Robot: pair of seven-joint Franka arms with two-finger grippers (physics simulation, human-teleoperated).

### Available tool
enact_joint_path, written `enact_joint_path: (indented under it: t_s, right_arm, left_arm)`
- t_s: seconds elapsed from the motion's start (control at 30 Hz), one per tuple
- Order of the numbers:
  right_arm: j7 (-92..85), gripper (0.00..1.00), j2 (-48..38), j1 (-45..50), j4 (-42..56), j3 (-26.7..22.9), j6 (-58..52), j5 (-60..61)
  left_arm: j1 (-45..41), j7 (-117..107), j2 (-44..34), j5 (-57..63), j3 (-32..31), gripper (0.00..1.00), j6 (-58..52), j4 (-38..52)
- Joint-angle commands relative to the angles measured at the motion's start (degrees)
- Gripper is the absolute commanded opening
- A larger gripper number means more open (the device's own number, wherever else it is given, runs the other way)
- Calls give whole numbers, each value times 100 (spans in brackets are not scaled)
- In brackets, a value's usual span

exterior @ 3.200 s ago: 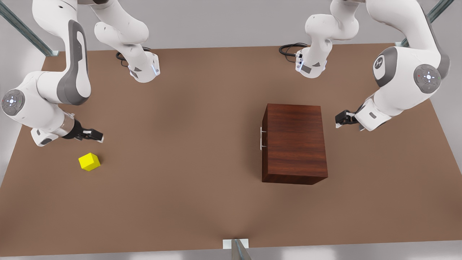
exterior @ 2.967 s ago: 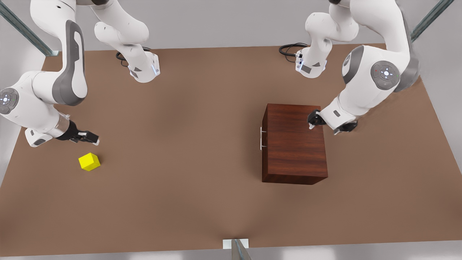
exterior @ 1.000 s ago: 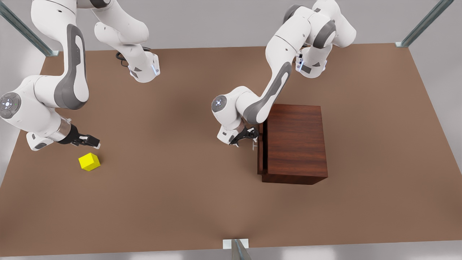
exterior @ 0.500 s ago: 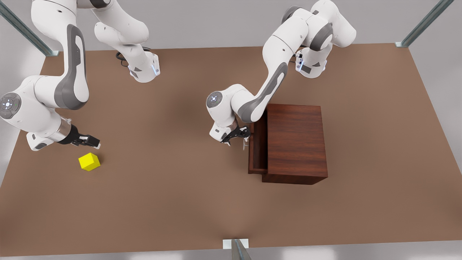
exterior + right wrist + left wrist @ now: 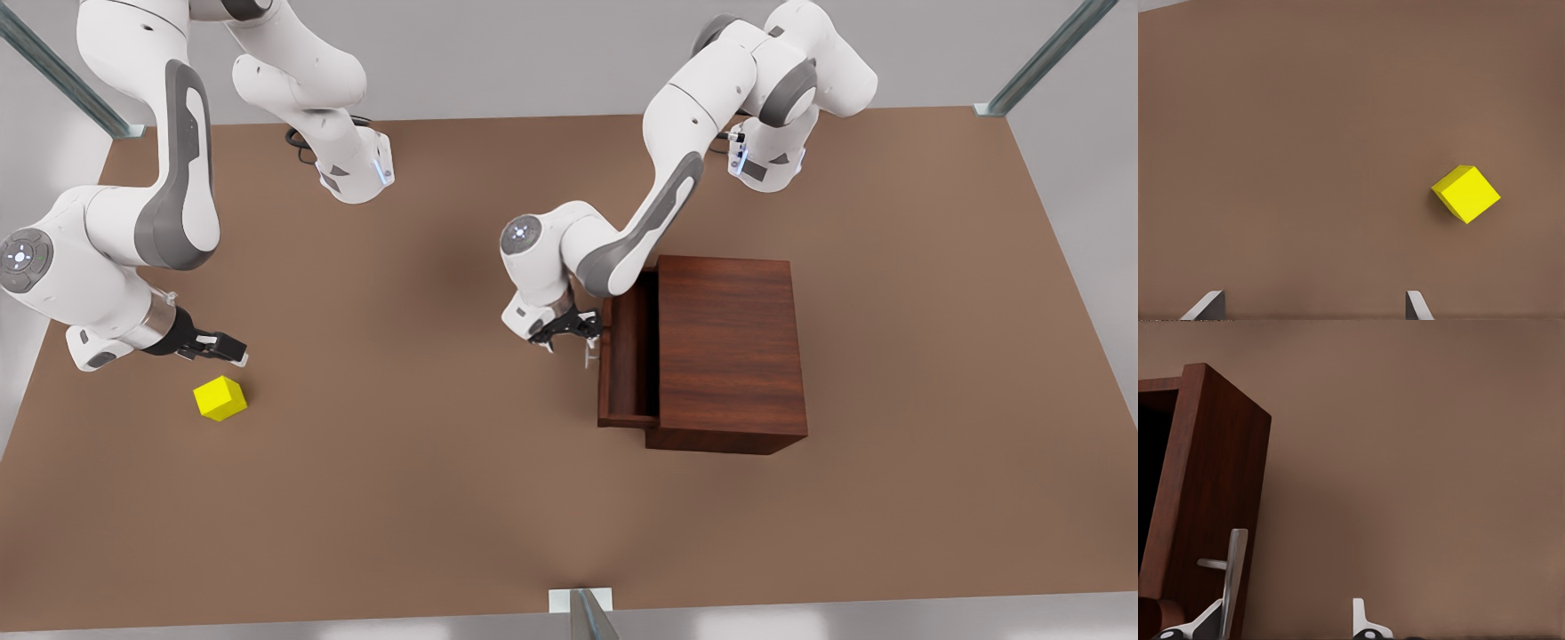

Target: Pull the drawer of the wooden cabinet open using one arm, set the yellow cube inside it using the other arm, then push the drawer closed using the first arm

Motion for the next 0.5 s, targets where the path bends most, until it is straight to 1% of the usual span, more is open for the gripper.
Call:
enact_joint_path:
  t_s: [0.0,0.4,0.43,0.47]
  right_arm:
    - [-8,100,-5,0,3,-1,-2,5]
    - [-8,100,4,0,3,-1,-2,5]
    - [-8,100,4,0,3,-1,-2,5]
    - [-8,100,4,0,3,-1,-2,5]
  left_arm:
    - [-20,892,-5,-30,-32,100,108,-6]
    - [-20,822,145,-30,-163,100,152,240]
    - [-29,857,162,-30,-225,100,117,319]
    - [-11,892,92,-56,-348,100,-348,530]
